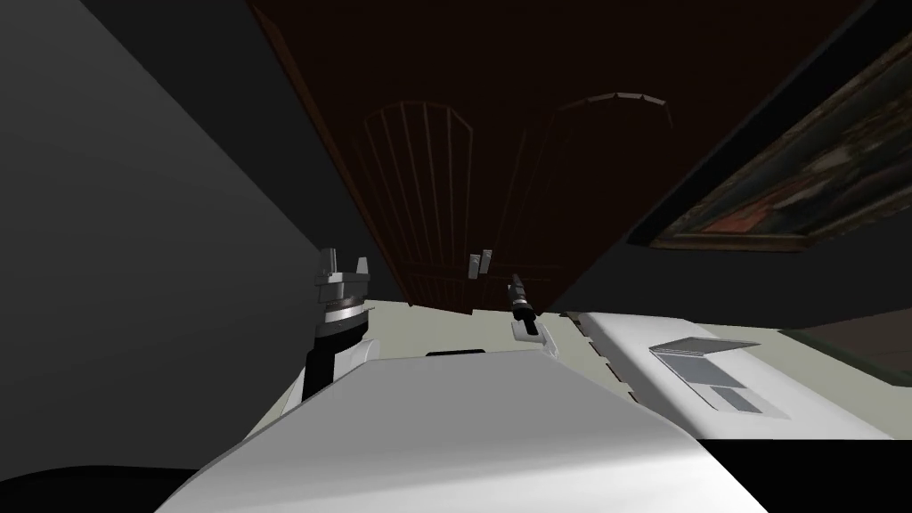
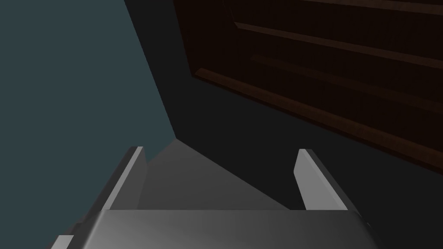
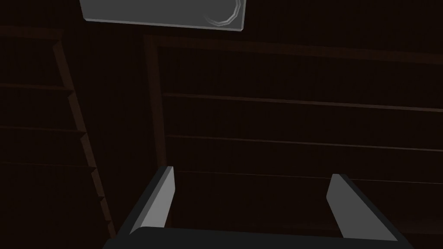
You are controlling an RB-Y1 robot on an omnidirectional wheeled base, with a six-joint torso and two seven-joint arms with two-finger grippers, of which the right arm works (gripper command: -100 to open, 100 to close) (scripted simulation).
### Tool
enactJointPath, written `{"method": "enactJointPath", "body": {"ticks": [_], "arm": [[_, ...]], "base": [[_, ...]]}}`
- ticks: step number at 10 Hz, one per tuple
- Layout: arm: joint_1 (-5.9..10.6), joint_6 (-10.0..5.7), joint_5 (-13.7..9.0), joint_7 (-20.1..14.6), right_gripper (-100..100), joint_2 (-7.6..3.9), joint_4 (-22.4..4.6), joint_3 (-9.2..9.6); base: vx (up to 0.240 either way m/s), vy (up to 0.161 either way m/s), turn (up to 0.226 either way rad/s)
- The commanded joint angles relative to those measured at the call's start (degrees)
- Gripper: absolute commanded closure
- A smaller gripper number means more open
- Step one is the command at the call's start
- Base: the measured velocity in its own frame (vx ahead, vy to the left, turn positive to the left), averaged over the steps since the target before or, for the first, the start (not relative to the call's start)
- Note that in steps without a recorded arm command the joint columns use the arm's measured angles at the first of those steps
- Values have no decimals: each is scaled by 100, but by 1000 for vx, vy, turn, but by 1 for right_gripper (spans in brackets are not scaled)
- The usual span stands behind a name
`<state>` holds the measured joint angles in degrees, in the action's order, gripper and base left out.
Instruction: Pull the door open
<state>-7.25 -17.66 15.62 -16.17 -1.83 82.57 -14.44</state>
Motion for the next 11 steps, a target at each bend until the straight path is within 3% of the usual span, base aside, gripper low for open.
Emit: {"method": "enactJointPath", "body": {"ticks": [1, 5, 6, 7, 8, 9, 11], "arm": [[116, 49, 75, -33, -100, 86, -203, -12], [343, 128, 184, -92, -100, 248, -458, 39], [303, 139, 168, -83, -100, 219, -399, 30], [185, 159, 136, -104, -100, 67, -449, -145], [185, 159, 136, -104, -100, 67, -449, -145], [91, 171, 99, -126, -100, -85, -492, -303], [7, 181, 55, -157, -100, -247, -544, -469]], "base": [[184, 12, 134], [146, 26, 121], [82, 14, 25], [-97, -50, -166], [-139, -73, -92], [-140, -52, -92], [-91, -12, -64]]}}
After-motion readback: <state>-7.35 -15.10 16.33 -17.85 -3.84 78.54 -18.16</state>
